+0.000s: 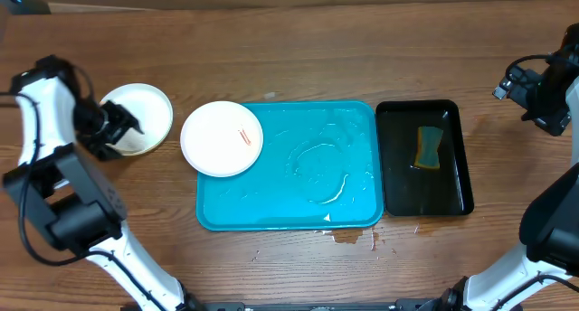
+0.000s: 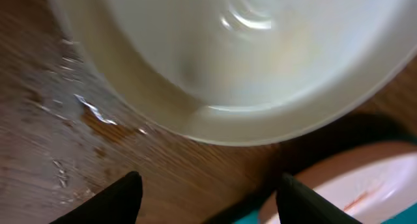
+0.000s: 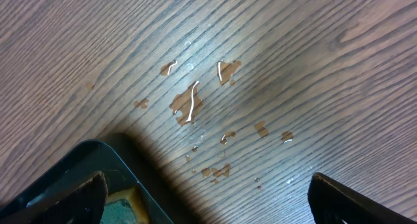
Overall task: Clean dirty plates on tray and stack at the side
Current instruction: 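Grasp the remaining white plate rim with the left gripper and slide it right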
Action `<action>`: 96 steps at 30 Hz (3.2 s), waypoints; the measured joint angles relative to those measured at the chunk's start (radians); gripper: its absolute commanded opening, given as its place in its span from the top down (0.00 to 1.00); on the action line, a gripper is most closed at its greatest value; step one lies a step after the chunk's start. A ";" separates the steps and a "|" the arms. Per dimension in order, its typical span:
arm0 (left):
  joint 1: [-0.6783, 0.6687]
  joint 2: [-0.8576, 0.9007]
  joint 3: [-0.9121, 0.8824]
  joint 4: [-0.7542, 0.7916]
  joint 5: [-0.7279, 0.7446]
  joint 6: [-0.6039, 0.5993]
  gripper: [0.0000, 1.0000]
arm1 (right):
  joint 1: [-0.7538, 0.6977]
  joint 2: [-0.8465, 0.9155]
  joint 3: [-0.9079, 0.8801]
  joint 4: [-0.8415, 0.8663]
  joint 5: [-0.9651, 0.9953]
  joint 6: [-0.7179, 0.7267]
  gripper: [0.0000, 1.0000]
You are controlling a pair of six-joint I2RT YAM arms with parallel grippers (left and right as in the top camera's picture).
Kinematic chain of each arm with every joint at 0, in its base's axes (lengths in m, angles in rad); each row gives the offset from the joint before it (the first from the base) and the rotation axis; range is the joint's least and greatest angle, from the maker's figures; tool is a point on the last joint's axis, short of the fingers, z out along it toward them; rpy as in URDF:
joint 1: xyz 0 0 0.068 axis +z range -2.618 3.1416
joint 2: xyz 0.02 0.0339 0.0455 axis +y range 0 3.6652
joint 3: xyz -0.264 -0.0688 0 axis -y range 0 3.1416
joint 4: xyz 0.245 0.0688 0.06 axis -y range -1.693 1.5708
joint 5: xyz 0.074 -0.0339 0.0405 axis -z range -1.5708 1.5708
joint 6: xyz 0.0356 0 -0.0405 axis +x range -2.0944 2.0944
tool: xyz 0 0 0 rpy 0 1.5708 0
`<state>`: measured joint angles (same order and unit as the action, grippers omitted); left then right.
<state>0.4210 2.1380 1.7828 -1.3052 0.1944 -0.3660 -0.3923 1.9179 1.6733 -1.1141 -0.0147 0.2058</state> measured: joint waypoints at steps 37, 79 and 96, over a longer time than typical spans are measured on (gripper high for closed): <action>-0.343 0.000 -0.130 0.084 -0.243 0.036 0.95 | 0.000 0.000 0.000 0.000 0.000 0.000 0.00; -0.775 0.000 -0.146 0.144 -0.146 0.103 0.51 | 0.000 0.000 0.000 0.000 0.000 0.000 0.00; -0.778 -0.021 -0.264 0.308 -0.124 0.104 0.89 | 0.080 0.000 0.000 -0.235 -0.286 -0.077 0.33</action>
<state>-0.3569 2.1166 1.5185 -0.9974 0.0704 -0.2619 -0.3119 1.9179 1.6733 -1.3495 -0.3008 0.1291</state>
